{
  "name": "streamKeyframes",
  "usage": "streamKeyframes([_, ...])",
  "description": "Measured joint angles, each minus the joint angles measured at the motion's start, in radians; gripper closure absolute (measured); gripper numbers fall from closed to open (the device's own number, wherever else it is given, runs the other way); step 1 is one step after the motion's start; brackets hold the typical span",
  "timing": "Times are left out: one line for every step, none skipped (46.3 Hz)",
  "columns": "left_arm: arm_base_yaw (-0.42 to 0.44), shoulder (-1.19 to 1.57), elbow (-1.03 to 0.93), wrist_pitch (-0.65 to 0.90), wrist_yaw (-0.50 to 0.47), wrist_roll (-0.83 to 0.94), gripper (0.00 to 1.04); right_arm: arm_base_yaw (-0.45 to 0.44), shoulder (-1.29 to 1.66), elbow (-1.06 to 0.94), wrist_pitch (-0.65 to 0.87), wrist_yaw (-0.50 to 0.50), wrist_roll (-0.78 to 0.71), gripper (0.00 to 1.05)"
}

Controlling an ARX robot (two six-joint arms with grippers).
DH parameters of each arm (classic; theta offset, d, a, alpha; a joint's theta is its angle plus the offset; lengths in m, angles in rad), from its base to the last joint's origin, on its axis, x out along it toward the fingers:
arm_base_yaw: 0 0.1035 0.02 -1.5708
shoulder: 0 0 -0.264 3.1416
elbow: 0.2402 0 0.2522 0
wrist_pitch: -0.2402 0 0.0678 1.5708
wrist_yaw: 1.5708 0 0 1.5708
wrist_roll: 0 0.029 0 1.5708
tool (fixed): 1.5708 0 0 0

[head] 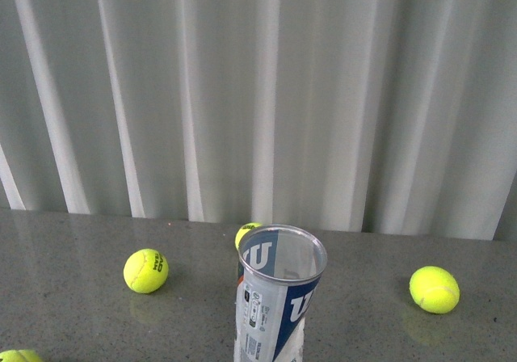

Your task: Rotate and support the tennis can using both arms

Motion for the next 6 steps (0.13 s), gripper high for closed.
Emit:
streamKeyframes([0.0,0.0,0.0,0.0,0.0,0.0,0.07,0.0,0.0,0.0,0.0,0.0,0.0,0.07])
streamKeyframes([0.0,0.0,0.0,0.0,0.0,0.0,0.07,0.0,0.0,0.0,0.0,0.0,0.0,0.07])
streamKeyframes([0.0,0.0,0.0,0.0,0.0,0.0,0.07,0.0,0.0,0.0,0.0,0.0,0.0,0.07])
streamKeyframes([0.0,0.0,0.0,0.0,0.0,0.0,0.07,0.0,0.0,0.0,0.0,0.0,0.0,0.07])
streamKeyframes([0.0,0.0,0.0,0.0,0.0,0.0,0.07,0.0,0.0,0.0,0.0,0.0,0.0,0.07])
streamKeyframes([0.0,0.0,0.0,0.0,0.0,0.0,0.07,0.0,0.0,0.0,0.0,0.0,0.0,0.07])
